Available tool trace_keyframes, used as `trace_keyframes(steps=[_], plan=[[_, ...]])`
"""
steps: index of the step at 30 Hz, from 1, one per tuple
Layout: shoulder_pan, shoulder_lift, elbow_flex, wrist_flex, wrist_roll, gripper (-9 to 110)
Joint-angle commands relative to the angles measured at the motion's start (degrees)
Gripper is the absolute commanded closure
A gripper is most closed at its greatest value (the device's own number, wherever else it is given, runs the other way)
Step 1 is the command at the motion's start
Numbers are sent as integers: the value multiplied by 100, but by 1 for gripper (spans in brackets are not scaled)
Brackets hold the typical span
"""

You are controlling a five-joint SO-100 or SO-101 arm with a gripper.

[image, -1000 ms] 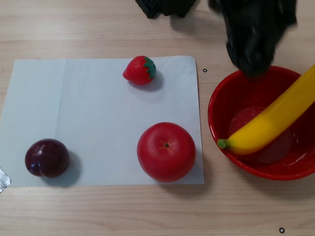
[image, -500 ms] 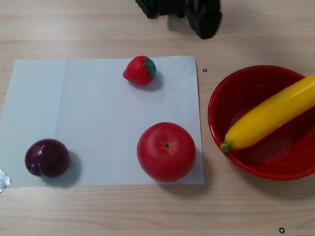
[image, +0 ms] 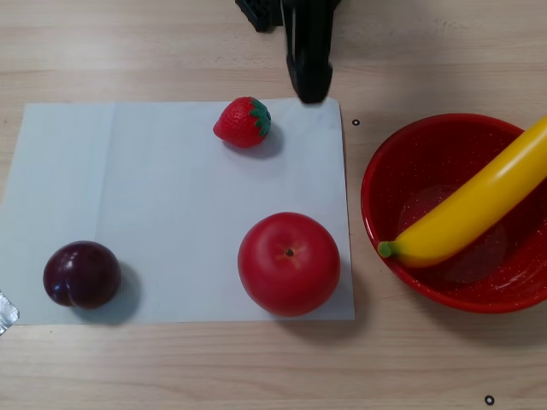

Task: Grasp the banana and put it in the red bowl.

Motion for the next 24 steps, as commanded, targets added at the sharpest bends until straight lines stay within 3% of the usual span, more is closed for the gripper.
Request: trace_keyframes(steps=[1,18,24], plan=[[-44,545,-9,-483,26,101],[123,2399,3806,-3252,-35,101],[97,2698,4228,-2654,-97,101]])
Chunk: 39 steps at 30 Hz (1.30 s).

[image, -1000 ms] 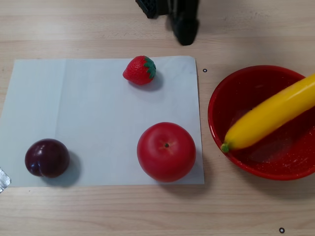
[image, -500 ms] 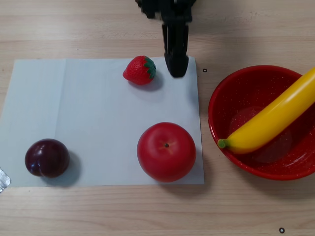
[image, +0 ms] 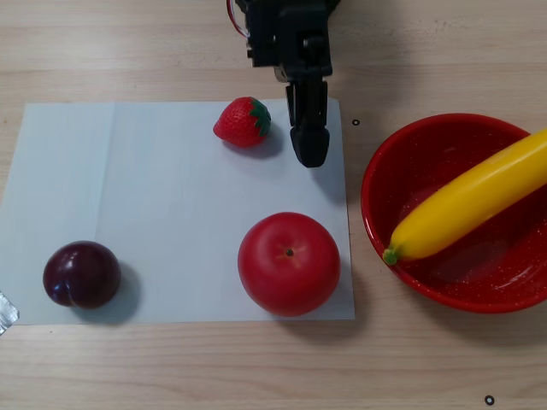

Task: Grasp the banana and put it in the red bowl.

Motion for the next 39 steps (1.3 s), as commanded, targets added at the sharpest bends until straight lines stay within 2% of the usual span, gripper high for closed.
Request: trace_keyframes(steps=[1,13,39], plan=[[44,105,44,396,-18,101],[18,105,44,2417,-193,101],[0,97,44,2505,-255,101]])
